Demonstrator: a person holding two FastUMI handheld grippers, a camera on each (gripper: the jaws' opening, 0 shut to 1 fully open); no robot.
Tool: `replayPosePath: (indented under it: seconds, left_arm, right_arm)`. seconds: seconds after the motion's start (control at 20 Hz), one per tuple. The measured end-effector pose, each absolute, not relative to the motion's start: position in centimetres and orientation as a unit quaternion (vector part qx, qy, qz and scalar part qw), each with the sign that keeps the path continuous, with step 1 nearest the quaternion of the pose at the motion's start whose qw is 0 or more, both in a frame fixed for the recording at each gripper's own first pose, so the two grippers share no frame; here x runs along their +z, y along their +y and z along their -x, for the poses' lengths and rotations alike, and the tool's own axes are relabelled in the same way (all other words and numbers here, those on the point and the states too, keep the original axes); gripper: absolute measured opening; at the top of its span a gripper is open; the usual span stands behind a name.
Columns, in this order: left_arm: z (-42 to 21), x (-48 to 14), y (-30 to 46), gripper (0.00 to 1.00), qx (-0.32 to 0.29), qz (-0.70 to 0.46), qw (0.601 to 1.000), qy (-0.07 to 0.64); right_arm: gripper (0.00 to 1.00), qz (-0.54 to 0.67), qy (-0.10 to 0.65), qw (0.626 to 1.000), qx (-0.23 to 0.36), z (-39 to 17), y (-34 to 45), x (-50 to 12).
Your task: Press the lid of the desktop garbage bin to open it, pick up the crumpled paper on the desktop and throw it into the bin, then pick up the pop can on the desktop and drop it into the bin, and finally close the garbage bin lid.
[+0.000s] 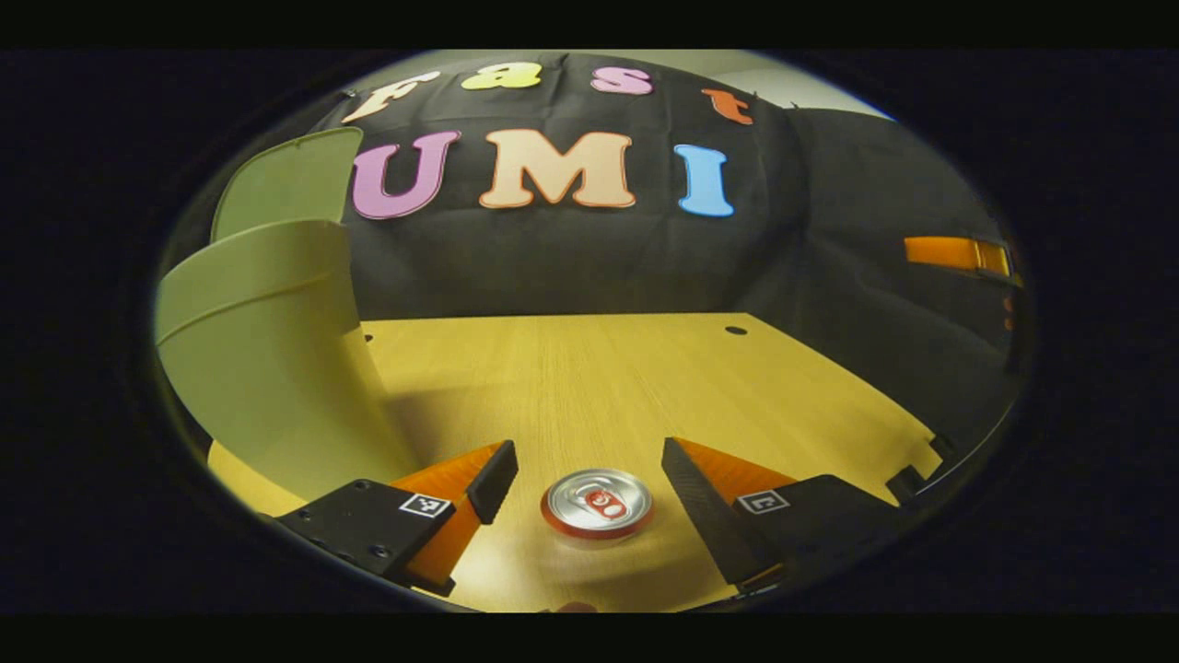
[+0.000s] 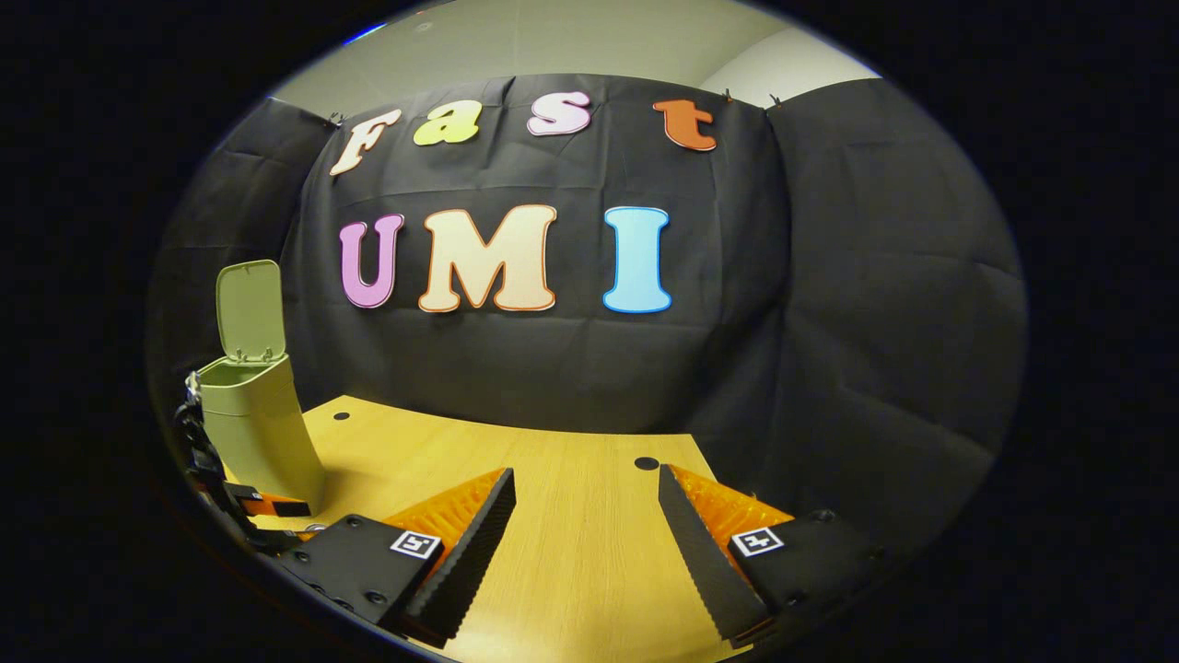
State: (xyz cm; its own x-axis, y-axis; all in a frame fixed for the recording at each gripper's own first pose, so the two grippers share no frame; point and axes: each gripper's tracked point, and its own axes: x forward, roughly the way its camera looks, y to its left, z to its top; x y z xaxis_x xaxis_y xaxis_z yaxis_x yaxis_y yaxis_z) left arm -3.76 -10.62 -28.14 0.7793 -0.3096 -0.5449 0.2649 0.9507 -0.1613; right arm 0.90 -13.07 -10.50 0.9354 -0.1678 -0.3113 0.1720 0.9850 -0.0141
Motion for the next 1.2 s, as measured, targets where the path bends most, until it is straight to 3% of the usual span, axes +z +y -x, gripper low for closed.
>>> replayPosePath:
  seconds: [0.25,0.3,0.35,0.4,0.9,1.2]
  left_arm:
    - [4.9,-32.5,-10.4,1.0,-0.153,0.011,0.929,0.336]
    - [5.1,-33.1,-10.2,0.95,-0.153,0.006,0.926,0.346]
    - [4.8,-32.9,-10.5,0.78,-0.157,0.009,0.928,0.338]
    - [4.9,-32.7,-10.5,0.78,-0.159,0.014,0.923,0.349]
    - [-4.1,-16.3,-7.3,0.76,-0.138,-0.006,0.973,0.182]
    - [-8.1,-8.0,-3.5,0.77,-0.08,-0.014,0.992,0.093]
  right_arm:
    - [0.98,-0.001,0.184,0.98,-0.071,-0.2,-11.5,-12.4]
    - [0.98,0.002,0.187,0.98,-0.067,0.0,-11.1,-12.7]
    - [0.98,0.005,0.189,0.98,-0.063,0.1,-10.7,-12.8]
    - [0.98,0.007,0.19,0.98,-0.057,0.2,-10.2,-12.9]
    - [0.98,-0.017,0.196,0.98,0.022,-0.4,-3.1,-15.1]
    - [0.98,-0.034,0.205,0.978,0.038,-0.4,-1.8,-15.8]
